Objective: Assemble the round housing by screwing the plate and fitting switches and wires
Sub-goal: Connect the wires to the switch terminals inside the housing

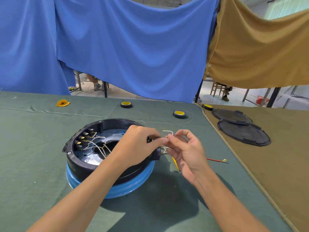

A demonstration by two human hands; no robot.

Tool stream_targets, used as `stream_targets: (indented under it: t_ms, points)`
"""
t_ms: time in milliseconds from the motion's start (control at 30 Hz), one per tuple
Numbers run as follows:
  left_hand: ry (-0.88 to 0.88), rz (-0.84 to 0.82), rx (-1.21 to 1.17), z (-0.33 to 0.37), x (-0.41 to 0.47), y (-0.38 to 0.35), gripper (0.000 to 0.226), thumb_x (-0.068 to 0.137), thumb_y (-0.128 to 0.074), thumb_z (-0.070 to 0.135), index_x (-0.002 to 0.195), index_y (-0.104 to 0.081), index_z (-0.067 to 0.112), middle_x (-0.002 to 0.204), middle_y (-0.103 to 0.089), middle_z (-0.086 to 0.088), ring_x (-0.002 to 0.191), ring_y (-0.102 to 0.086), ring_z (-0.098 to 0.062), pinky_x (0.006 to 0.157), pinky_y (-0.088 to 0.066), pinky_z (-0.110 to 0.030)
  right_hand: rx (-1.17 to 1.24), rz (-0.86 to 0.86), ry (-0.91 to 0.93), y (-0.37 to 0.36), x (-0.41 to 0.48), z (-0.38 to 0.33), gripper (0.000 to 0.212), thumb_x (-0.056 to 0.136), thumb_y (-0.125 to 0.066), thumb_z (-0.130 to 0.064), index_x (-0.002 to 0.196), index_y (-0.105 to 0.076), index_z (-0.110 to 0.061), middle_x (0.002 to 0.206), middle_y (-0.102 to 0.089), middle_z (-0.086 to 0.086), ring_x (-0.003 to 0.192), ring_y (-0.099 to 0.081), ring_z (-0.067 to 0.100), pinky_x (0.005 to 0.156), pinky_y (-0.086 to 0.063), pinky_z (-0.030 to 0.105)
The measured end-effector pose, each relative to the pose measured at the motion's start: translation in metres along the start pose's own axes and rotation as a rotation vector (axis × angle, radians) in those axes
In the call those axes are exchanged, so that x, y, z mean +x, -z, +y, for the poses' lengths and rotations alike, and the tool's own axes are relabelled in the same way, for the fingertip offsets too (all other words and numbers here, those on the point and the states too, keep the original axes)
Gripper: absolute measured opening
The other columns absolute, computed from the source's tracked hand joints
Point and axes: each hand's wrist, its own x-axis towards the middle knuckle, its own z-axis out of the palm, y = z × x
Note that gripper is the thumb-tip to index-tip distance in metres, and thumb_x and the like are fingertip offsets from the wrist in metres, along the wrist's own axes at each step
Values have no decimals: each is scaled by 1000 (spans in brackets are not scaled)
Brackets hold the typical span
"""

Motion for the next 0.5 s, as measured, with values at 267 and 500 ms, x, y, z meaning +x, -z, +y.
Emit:
stream_targets:
  t_ms: [267,500]
  points:
    - [77,132,4,-4,1,0,13,93,-67,25,93,-76,16,79,-71,11,74,-62,-3,72,-46,-13,2,77,13,-16,8,8,23,81,-67,10,81,-53,-8,79,-69,12,72,-70,22,58,-56,23]
    - [254,218,-110,-10,6,5,13,94,-65,23,90,-73,14,74,-68,12,72,-60,-1,66,-41,-5,-1348,95,1126,-20,16,13,16,86,-65,-6,100,-65,-11,104,-61,1,101,-49,21,87,-42,30]
